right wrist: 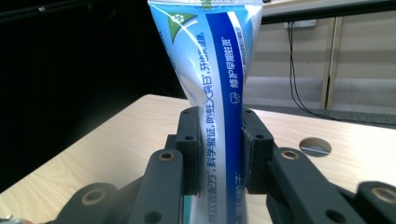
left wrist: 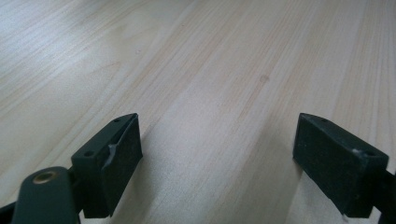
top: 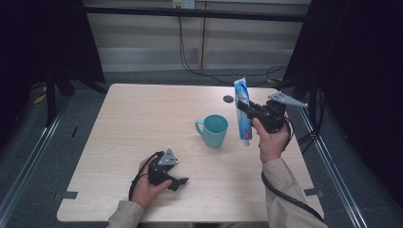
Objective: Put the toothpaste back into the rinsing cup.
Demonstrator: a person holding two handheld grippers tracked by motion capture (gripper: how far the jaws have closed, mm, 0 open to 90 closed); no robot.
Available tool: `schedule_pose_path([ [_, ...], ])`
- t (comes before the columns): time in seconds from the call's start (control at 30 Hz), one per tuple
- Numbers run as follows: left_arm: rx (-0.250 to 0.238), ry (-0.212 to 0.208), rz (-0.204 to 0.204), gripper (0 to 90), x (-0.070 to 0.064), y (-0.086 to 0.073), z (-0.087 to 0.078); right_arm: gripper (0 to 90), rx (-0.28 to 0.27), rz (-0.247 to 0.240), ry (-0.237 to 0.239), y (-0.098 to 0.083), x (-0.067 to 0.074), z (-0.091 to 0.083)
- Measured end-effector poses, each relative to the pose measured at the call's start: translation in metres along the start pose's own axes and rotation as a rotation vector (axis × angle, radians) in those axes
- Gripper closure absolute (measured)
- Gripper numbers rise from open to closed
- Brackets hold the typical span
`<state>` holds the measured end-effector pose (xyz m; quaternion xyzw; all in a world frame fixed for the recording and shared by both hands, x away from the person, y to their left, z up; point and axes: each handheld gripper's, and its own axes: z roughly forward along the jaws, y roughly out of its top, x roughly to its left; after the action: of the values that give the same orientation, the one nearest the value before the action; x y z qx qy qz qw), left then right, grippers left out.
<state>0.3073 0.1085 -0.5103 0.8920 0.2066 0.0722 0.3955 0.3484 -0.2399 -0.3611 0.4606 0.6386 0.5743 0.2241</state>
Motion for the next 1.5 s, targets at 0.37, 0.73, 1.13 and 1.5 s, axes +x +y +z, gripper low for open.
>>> schedule_pose_path([
  [0.37, -0.005, 0.001, -0.007, 15.1, 0.0, 0.0, 0.0, 73.4, -0.04, 0.001, 0.018, 0.007, 0.002, 0.01],
  [0.73, -0.006, 0.002, -0.003, 15.1, 0.0, 0.0, 0.0, 73.3, -0.056, -0.024, 0.04, 0.014, 0.008, 0.021],
  [1.13, -0.006, 0.002, -0.004, 15.1, 0.0, 0.0, 0.0, 73.2, -0.066, -0.034, 0.042, 0.017, 0.01, 0.033],
  [1.5, -0.006, 0.001, -0.003, 15.1, 0.0, 0.0, 0.0, 73.1, -0.081, -0.045, 0.049, 0.022, 0.015, 0.045],
])
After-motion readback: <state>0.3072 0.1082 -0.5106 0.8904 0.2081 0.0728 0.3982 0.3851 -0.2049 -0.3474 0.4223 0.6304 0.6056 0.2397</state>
